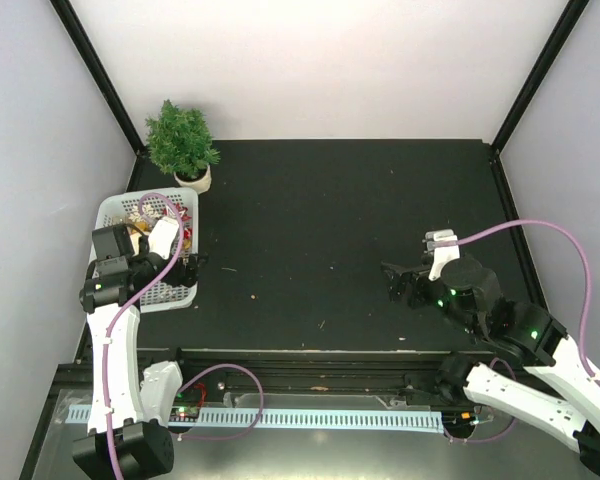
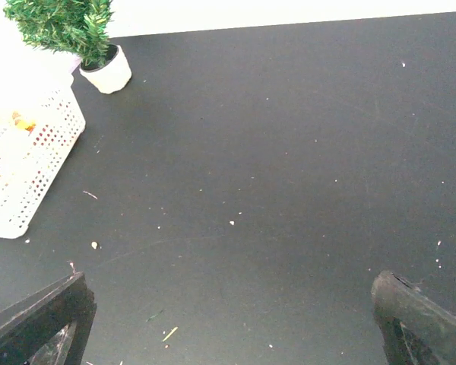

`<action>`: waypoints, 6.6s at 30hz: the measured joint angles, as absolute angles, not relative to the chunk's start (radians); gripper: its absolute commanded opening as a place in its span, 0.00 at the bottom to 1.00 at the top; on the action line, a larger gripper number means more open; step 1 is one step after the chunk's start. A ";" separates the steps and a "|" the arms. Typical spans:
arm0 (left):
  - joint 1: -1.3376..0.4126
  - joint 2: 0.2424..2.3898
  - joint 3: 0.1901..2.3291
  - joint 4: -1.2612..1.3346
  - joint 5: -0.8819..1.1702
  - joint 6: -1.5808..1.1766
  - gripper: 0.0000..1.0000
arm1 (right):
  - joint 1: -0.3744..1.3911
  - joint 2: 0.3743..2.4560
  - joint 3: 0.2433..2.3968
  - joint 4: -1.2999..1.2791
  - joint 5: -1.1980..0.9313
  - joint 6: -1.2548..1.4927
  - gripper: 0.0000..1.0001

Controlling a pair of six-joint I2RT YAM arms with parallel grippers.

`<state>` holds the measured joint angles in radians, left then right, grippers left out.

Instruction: Decorate the small christmas tree

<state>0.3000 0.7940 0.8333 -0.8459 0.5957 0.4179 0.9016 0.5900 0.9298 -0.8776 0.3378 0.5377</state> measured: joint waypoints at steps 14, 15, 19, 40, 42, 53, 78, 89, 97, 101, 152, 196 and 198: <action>0.300 0.794 0.833 -0.846 0.596 0.418 0.99 | 0.902 0.687 0.959 -0.878 0.357 0.522 1.00; 0.300 0.794 0.833 -0.846 0.596 0.418 0.99 | 0.902 0.697 0.959 -0.878 0.358 0.522 1.00; 0.300 0.794 0.833 -0.846 0.596 0.418 0.99 | 0.902 0.727 0.959 -0.878 0.361 0.522 1.00; 0.308 1.468 1.528 -0.699 0.471 0.338 0.73 | 0.902 0.865 0.839 -0.696 0.276 0.534 1.00; 0.308 1.575 1.623 -0.698 0.469 0.320 0.69 | 0.902 0.892 0.839 -0.670 0.269 0.535 1.00; 0.308 1.966 2.048 -0.748 0.457 0.289 0.68 | 0.902 1.005 0.793 -0.554 0.244 0.542 1.00; 0.142 2.173 2.242 -0.791 0.451 0.227 0.01 | 0.902 0.970 0.766 -0.462 0.267 0.547 1.00; -0.004 2.035 2.137 -0.743 0.567 0.152 0.02 | 0.902 0.862 0.743 -0.487 0.293 0.565 1.00; -0.201 1.752 1.789 -0.660 0.604 0.161 0.02 | 0.902 0.796 0.743 -0.535 0.358 0.575 1.00; -0.303 1.670 1.633 -0.605 0.606 0.166 0.02 | 0.902 0.748 0.736 -0.549 0.395 0.585 1.00; -0.524 1.513 1.357 -0.546 0.542 0.255 0.02 | 0.902 0.745 0.719 -0.560 0.459 0.585 1.00; -0.473 1.304 1.343 -0.662 0.437 0.340 0.99 | 0.902 0.769 0.719 -0.538 0.459 0.585 1.00; -0.451 1.275 1.327 -0.672 0.432 0.342 0.99 | 0.902 0.769 0.720 -0.540 0.459 0.585 1.00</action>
<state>-0.4507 1.2751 1.3273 -0.6716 0.4324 0.3420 0.9016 0.7692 0.7200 -0.5396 0.4587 0.5850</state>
